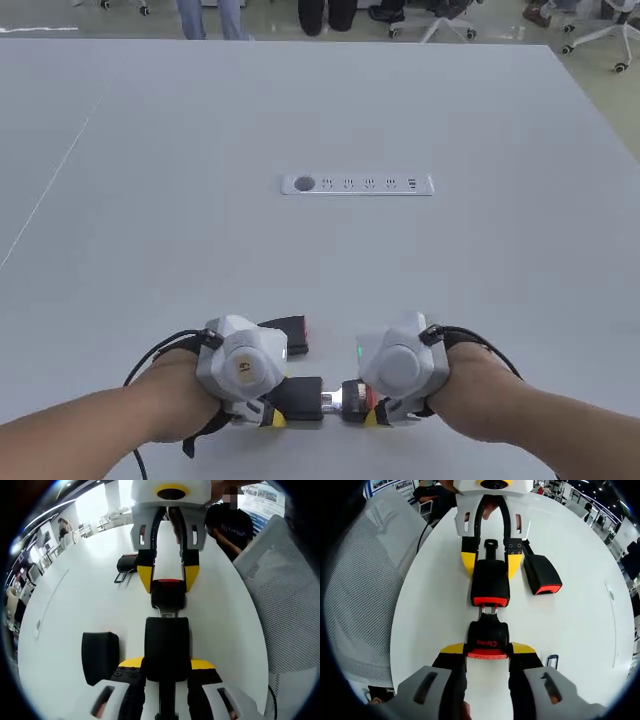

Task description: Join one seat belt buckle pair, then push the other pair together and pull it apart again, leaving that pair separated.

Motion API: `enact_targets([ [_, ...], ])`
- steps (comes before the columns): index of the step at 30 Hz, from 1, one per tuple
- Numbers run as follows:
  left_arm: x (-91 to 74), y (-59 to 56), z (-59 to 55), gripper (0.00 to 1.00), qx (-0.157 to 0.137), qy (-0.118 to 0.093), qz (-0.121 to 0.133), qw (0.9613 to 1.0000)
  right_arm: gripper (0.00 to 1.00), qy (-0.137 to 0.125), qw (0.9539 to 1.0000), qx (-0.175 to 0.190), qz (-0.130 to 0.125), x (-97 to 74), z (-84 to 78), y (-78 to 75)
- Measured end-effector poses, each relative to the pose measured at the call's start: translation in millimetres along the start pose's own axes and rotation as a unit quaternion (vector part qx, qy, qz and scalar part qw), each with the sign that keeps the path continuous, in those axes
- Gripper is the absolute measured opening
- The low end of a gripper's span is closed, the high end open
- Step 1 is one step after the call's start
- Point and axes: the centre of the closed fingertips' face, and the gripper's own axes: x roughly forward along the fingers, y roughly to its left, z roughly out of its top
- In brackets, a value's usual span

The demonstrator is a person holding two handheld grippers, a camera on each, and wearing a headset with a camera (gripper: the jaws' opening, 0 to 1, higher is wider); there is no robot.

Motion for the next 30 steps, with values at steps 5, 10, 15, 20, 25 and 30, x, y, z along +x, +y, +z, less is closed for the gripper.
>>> enact_targets([
  [5,0.3,-0.4,-0.1,0.31,0.004,0.006,-0.002,1.0000,0.29,0.002,1.0000,0.000,0.002,-0.6,0.2,-1.0],
  [10,0.3,-0.9,-0.3,0.31,0.005,0.006,-0.001,1.0000,0.28,0.004,1.0000,0.004,0.000,-1.2,0.2,-0.8],
  [15,0.4,-1.0,-0.6,0.31,0.005,0.001,-0.001,1.0000,0.28,0.006,1.0000,0.003,-0.002,0.3,0.7,-1.1],
  [20,0.6,-1.5,-0.4,0.31,0.005,0.005,-0.001,1.0000,0.28,0.011,0.9999,0.002,-0.003,1.4,0.9,-1.6],
  [25,0.5,-1.6,-1.3,0.31,0.002,0.010,0.002,0.9999,0.28,0.010,0.9999,-0.001,0.001,0.1,2.6,-1.6],
  [30,0.7,-1.7,-1.0,0.31,0.003,0.007,0.002,1.0000,0.28,0.016,0.9998,-0.009,0.000,2.4,5.4,-2.5],
])
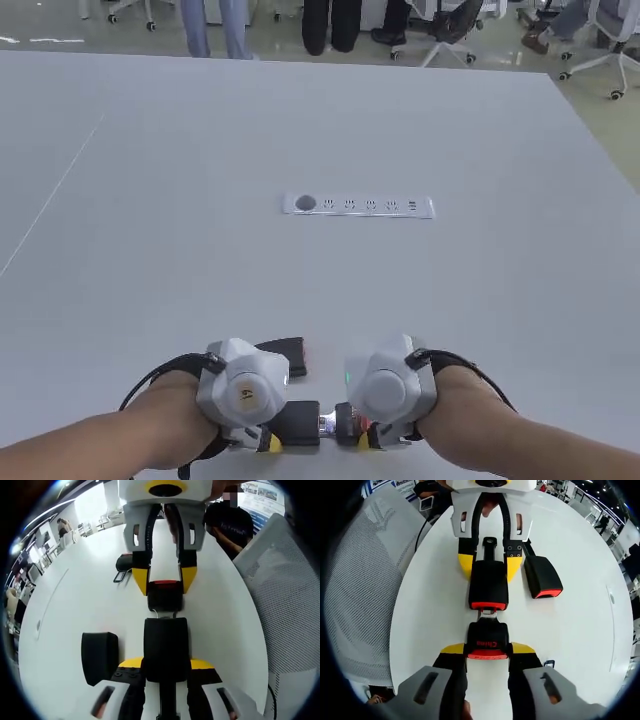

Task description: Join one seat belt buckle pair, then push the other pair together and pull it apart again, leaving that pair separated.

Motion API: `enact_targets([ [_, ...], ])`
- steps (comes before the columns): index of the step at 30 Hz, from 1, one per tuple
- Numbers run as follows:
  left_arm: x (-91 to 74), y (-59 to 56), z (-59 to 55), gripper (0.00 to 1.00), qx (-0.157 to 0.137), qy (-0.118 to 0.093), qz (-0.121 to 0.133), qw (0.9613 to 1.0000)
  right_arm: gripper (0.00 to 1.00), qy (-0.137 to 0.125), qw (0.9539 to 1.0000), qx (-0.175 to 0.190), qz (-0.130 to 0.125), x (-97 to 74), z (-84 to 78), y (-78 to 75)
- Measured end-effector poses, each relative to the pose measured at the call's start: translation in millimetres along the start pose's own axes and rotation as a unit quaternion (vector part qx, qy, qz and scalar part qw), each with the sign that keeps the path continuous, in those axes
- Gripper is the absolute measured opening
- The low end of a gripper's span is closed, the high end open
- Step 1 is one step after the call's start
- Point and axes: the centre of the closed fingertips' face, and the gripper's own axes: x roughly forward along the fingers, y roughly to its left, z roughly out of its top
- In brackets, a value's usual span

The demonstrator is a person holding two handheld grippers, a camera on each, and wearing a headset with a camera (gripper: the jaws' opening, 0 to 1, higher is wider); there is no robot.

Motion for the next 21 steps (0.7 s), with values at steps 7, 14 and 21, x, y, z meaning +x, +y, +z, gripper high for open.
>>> enact_targets([
  [7,0.3,-1.1,0.1,0.31,-0.001,-0.002,0.000,1.0000,0.28,-0.005,1.0000,0.004,0.001,3.7,5.9,-0.2],
  [14,0.1,-1.5,0.4,0.31,0.000,0.004,-0.002,1.0000,0.28,0.002,1.0000,0.001,-0.001,8.4,8.2,2.0],
  [21,0.4,-0.3,-0.1,0.31,-0.003,0.007,-0.001,1.0000,0.28,0.006,1.0000,0.003,0.000,7.1,7.5,0.4],
])
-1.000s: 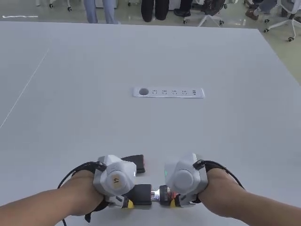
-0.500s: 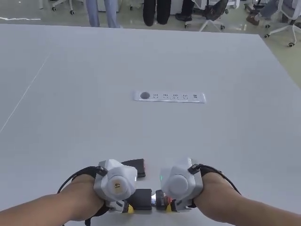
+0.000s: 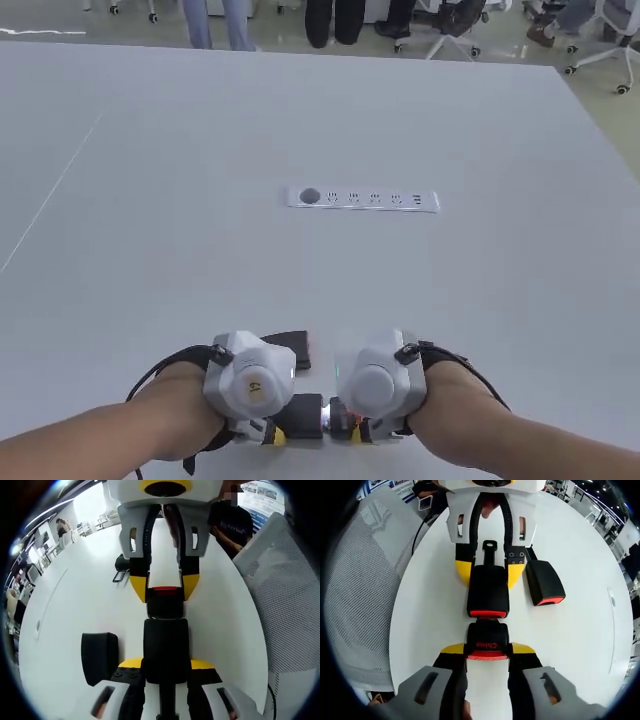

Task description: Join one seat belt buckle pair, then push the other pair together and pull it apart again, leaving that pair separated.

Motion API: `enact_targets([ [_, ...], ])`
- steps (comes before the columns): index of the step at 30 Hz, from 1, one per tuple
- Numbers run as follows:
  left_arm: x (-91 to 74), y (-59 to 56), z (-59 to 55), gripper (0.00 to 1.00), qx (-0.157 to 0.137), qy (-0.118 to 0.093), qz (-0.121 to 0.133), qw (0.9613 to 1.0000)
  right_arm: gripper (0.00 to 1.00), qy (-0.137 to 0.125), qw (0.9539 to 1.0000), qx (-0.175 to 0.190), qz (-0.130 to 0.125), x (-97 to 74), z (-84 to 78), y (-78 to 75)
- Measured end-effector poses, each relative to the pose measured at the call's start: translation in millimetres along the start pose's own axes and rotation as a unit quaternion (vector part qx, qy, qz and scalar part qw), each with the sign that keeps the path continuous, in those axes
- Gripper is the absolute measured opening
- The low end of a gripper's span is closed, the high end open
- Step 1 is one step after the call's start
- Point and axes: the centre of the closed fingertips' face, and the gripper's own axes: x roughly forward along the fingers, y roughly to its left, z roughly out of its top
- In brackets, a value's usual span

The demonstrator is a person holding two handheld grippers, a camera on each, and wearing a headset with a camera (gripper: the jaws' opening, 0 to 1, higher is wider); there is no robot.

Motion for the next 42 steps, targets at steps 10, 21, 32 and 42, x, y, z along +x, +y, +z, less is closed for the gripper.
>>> enact_targets([
  [10,-1.4,-0.6,-2.5,0.31,-0.008,-0.007,0.005,0.9999,0.28,-0.009,0.9999,-0.010,-0.006,-3.5,-0.6,0.4],
  [21,-1.7,1.5,-2.1,0.30,-0.020,-0.027,-0.001,0.9994,0.27,-0.033,0.9993,0.017,-0.003,-5.1,0.7,0.3],
  [32,-1.6,0.7,-1.9,0.30,-0.023,-0.031,0.000,0.9993,0.28,-0.038,0.9990,0.022,-0.007,-3.9,-0.5,0.7],
  [42,-2.2,1.3,-1.9,0.30,-0.024,-0.034,0.001,0.9991,0.28,-0.042,0.9987,0.027,-0.007,-4.5,0.0,1.0],
])
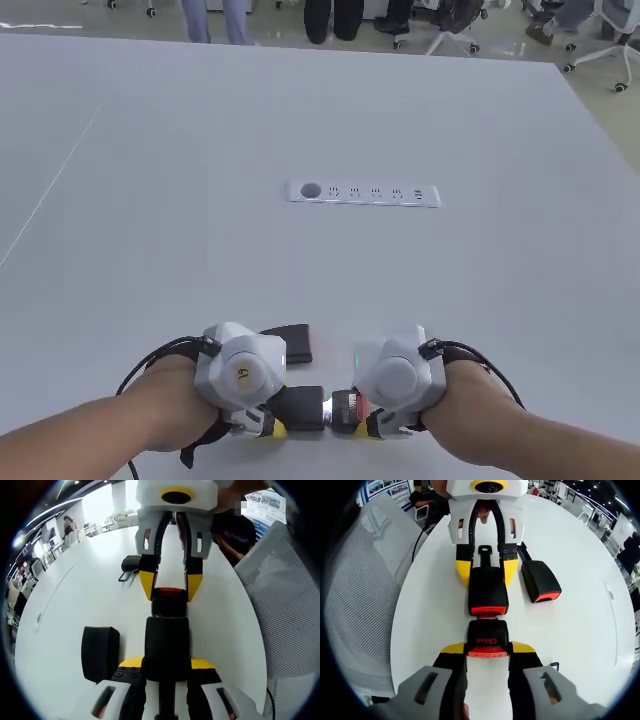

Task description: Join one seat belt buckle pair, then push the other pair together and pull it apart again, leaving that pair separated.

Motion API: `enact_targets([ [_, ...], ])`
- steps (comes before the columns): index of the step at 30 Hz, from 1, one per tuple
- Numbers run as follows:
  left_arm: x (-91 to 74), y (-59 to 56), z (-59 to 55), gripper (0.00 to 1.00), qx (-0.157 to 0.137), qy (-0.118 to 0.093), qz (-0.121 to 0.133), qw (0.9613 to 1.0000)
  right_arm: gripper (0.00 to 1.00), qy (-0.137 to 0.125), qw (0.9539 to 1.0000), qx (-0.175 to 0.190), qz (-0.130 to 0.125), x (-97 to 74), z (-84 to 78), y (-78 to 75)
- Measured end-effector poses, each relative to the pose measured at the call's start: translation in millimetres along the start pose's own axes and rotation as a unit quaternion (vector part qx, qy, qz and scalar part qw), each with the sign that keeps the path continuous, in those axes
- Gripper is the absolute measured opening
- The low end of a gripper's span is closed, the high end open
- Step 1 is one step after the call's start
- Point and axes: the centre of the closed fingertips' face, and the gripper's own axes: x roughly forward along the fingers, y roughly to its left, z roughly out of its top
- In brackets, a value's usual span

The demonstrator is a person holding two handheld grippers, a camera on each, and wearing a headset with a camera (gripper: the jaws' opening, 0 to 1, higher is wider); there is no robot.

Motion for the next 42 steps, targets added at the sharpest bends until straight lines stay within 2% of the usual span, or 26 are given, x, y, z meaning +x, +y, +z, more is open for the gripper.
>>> enact_targets([
  [9,0.1,-0.1,0.0,0.30,-0.003,-0.002,0.000,1.0000,0.29,-0.001,1.0000,0.000,-0.002,-1.0,0.8,0.6],
  [13,0.7,0.1,0.3,0.30,0.002,0.008,0.002,1.0000,0.29,-0.001,1.0000,0.004,-0.005,-0.3,0.8,0.8],
  [17,0.5,0.4,-0.2,0.31,0.000,0.009,0.005,1.0000,0.30,-0.001,1.0000,-0.001,-0.007,-0.3,1.1,0.6],
  [21,0.9,1.8,-0.3,0.32,-0.005,0.013,0.003,0.9999,0.30,-0.006,0.9999,0.011,-0.002,-0.4,1.7,0.0],
  [36,0.5,2.5,-0.6,0.34,-0.013,0.035,0.008,0.9993,0.32,-0.015,0.9999,0.004,-0.002,-1.0,4.7,1.0],
  [38,0.6,1.9,0.8,0.36,-0.034,0.032,0.008,0.9989,0.32,-0.021,0.9997,0.008,-0.001,-1.8,8.4,1.8],
  [39,-1.4,1.6,5.8,0.37,-0.043,0.021,0.007,0.9989,0.32,-0.023,0.9997,0.006,-0.003,-2.4,10.1,1.8],
  [42,-6.4,3.0,11.1,0.40,-0.043,0.013,0.013,0.9989,0.35,-0.032,0.9994,0.009,-0.007,-5.8,17.5,2.6],
])
